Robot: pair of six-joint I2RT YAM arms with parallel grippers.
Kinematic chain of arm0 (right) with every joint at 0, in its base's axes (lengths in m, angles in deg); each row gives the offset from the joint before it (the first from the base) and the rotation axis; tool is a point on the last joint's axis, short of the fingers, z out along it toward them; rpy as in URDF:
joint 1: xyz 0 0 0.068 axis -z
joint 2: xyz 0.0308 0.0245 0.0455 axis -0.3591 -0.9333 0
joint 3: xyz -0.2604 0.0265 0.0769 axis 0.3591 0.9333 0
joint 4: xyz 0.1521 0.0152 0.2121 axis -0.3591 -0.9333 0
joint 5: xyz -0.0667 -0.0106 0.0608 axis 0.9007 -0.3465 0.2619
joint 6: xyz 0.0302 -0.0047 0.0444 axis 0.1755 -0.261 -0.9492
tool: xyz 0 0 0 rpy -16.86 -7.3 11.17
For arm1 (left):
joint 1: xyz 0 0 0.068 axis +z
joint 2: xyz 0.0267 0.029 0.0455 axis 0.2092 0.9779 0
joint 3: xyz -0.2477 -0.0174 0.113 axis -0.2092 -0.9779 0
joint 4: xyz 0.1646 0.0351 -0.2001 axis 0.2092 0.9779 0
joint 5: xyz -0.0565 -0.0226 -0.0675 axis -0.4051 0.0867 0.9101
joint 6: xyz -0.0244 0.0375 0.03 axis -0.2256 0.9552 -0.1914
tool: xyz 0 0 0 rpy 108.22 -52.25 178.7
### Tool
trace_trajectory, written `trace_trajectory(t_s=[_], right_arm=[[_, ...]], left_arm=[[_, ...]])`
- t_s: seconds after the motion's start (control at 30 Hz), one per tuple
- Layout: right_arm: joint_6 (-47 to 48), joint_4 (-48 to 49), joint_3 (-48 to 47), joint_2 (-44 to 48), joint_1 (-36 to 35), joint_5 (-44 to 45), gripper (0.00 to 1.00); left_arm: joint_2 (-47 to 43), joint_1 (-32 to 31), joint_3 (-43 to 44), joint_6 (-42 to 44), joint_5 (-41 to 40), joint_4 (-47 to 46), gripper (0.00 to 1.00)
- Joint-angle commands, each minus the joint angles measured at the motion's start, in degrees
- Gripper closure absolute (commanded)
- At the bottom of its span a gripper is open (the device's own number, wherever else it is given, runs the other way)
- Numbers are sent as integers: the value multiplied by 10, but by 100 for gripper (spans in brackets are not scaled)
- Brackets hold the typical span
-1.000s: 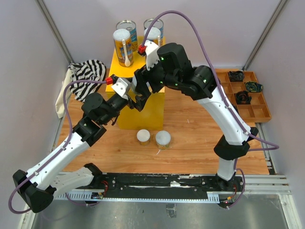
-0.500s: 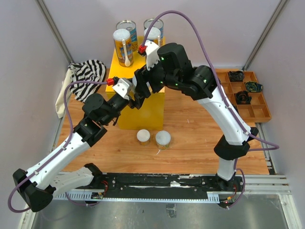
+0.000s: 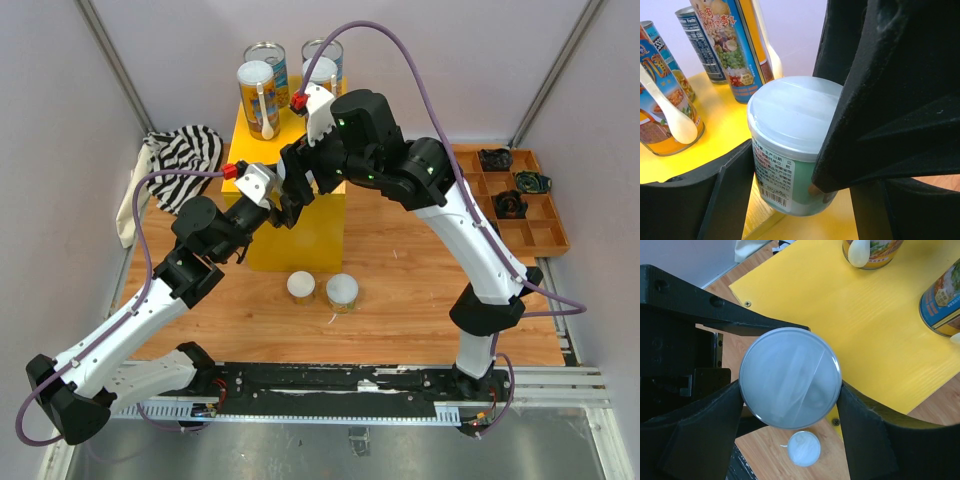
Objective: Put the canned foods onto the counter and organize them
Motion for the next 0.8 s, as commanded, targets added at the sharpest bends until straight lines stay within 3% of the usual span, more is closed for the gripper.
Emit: trace_trajectory(t_s=[0.0, 0.2, 0.77], right_arm=[[-10, 42, -1, 29, -8, -7, 25], [-16, 51, 7, 37, -5, -12, 20], [-23, 83, 68, 83, 2, 12, 20]], left_arm=[[-15, -4, 14, -8, -21, -30, 59], [-16, -4, 13, -11, -23, -32, 60], [-30, -3, -3, -37, -84, -53, 60]])
